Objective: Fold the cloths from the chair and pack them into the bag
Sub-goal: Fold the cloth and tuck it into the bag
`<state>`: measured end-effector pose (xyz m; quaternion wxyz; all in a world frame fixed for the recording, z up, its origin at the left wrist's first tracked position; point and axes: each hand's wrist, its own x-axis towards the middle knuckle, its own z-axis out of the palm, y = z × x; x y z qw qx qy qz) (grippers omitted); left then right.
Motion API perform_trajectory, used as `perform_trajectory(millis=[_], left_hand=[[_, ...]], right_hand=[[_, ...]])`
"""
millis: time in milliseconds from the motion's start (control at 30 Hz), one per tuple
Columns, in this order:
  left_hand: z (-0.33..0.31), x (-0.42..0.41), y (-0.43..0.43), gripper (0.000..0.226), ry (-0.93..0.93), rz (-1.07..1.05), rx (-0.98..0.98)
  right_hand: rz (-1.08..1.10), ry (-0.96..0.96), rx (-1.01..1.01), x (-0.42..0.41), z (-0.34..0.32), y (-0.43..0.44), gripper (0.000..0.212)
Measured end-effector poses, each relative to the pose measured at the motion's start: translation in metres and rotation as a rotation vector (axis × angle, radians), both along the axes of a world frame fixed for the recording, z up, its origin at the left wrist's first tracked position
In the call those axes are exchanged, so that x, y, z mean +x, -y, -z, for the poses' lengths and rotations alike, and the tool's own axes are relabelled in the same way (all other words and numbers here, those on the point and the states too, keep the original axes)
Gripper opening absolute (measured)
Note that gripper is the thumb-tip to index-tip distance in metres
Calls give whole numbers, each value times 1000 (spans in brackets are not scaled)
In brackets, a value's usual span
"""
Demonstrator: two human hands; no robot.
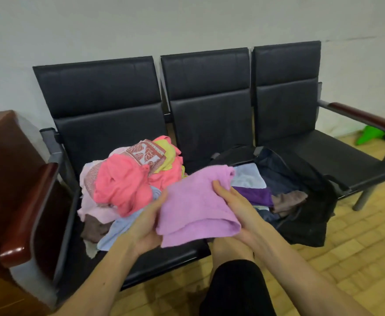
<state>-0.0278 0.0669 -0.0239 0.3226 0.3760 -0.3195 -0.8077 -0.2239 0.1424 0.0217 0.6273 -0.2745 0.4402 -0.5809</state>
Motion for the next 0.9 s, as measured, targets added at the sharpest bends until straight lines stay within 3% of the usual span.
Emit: perform_trajectory(millis=[167,267,400,500,633,767,900], left_hand=[[13,-60,8,33,251,91,-102],[26,-100,22,30,269,181,-77],[50,-159,60,30,320,233,-60],[65,-203,98,31,349,255,-22],[88,-250,148,31,353,268,37],[119,-290,190,16,367,240,109],[152,-314,222,27,405,222,124]], right_hand=[[101,-94,150,-64,38,-8,29],[119,-188,201,-104,54,-3,24],[152,-206,296,-163,68,28,33],[156,-180,346,-205,74,64,23],[175,-287,433,-252,96,119,21],[139,-240,477,-288,131,172,37],[132,-368,460,-314,171,210,28]])
